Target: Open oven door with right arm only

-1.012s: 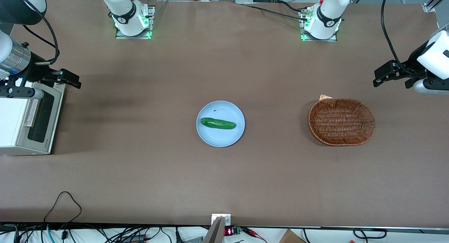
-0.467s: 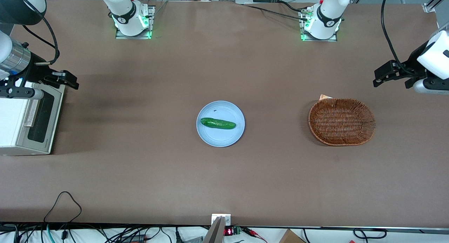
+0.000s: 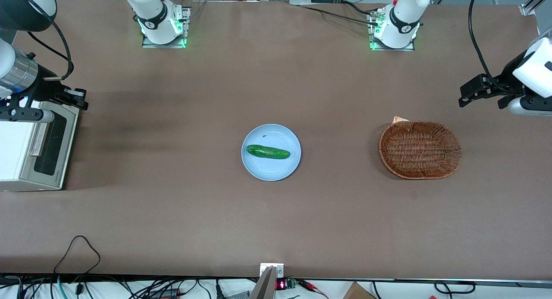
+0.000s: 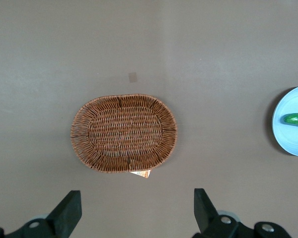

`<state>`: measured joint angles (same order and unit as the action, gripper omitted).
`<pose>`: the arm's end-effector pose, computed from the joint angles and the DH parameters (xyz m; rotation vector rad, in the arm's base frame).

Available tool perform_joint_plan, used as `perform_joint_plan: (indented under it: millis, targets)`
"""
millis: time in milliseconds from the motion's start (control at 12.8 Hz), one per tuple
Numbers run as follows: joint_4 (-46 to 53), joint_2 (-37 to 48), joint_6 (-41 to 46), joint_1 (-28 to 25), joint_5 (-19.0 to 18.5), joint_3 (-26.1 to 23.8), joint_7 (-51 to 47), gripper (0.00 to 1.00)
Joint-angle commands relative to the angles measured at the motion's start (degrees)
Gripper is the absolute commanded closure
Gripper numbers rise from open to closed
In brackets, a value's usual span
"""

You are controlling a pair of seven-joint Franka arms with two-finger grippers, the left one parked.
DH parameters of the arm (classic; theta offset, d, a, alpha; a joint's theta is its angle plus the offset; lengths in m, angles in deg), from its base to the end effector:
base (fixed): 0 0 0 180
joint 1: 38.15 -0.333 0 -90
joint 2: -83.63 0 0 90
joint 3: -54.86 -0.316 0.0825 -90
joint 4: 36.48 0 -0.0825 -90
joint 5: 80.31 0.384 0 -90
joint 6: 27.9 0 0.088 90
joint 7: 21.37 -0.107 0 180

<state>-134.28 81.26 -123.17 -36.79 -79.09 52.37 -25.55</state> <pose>0.5664 0.0129 0.5446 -3.1185 0.0874 0.1349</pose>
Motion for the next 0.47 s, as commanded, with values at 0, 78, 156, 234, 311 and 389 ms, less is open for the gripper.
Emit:
perform_joint_plan:
  millis: [0,78,156,234,311,389]
  targets:
    - [1.9,-0.8,1.7,0.1,0.6,-0.3,0.3,0.97]
    - [1.9,-0.8,2.6,0.0,0.3,-0.4,0.1,0.97]
    - [2.0,-0.7,4.5,-0.3,-0.5,-0.7,0.0,0.97]
    - [2.1,-0.8,5.8,-0.7,-3.2,-0.9,0.0,0.97]
    - [2.0,-0.9,7.9,-2.5,-7.1,-1.1,0.0,0.97]
    - [2.1,-1.9,10.3,-4.1,-11.9,-1.1,-0.1,0.97]
